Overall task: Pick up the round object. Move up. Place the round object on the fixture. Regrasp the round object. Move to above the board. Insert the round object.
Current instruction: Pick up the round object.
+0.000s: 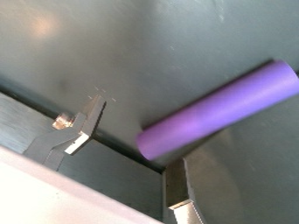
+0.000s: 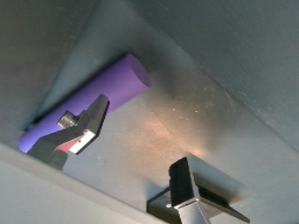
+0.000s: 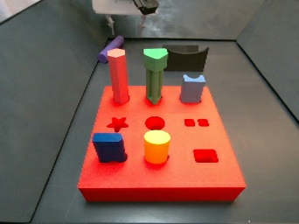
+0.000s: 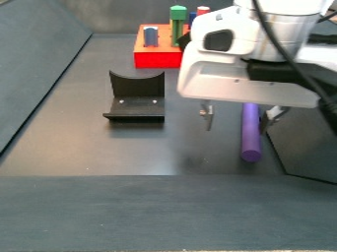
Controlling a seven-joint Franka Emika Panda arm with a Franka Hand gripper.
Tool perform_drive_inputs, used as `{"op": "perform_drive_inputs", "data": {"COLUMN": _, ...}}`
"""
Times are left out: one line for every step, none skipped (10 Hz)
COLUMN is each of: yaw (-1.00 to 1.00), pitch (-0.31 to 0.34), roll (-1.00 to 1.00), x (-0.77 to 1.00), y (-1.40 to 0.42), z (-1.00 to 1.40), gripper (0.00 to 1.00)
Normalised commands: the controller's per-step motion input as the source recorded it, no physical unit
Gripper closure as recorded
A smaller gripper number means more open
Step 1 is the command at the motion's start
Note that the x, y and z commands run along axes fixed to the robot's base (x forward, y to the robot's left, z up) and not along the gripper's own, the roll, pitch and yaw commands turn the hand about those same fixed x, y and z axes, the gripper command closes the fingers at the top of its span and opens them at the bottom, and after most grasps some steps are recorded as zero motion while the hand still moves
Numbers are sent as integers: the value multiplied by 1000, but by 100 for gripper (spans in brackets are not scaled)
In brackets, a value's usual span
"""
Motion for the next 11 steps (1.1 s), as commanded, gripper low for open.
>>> {"op": "perform_drive_inputs", "data": {"yaw": -66, "pitch": -203, "roll": -30, "x": -286, "y": 0, "z": -874, "gripper": 0}}
{"op": "perform_drive_inputs", "data": {"yaw": -89, "pitch": -119, "roll": -14, "x": -474, "y": 0, "z": -1000, "gripper": 0}}
{"op": "perform_drive_inputs", "data": {"yaw": -109, "pitch": -31, "roll": -21, "x": -663, "y": 0, "z": -1000, "gripper": 0}}
{"op": "perform_drive_inputs", "data": {"yaw": -71, "pitch": -27, "roll": -47, "x": -500, "y": 0, "z": -1000, "gripper": 0}}
{"op": "perform_drive_inputs", "data": {"yaw": -63, "pitch": -141, "roll": -16, "x": 69, "y": 0, "z": -989, "gripper": 0}}
{"op": "perform_drive_inputs", "data": {"yaw": -97, "pitch": -147, "roll": -47, "x": 340, "y": 0, "z": -909, "gripper": 0}}
{"op": "perform_drive_inputs", "data": {"yaw": -117, "pitch": -143, "roll": -81, "x": 326, "y": 0, "z": -871, "gripper": 0}}
{"op": "perform_drive_inputs", "data": {"yaw": -131, "pitch": -123, "roll": -119, "x": 280, "y": -3, "z": -843, "gripper": 0}}
{"op": "perform_drive_inputs", "data": {"yaw": -160, "pitch": -124, "roll": -137, "x": 237, "y": -26, "z": -814, "gripper": 0}}
{"op": "perform_drive_inputs", "data": {"yaw": -146, "pitch": -179, "roll": -233, "x": 0, "y": 0, "z": -591, "gripper": 0}}
{"op": "perform_drive_inputs", "data": {"yaw": -46, "pitch": -303, "roll": -157, "x": -131, "y": 0, "z": -417, "gripper": 0}}
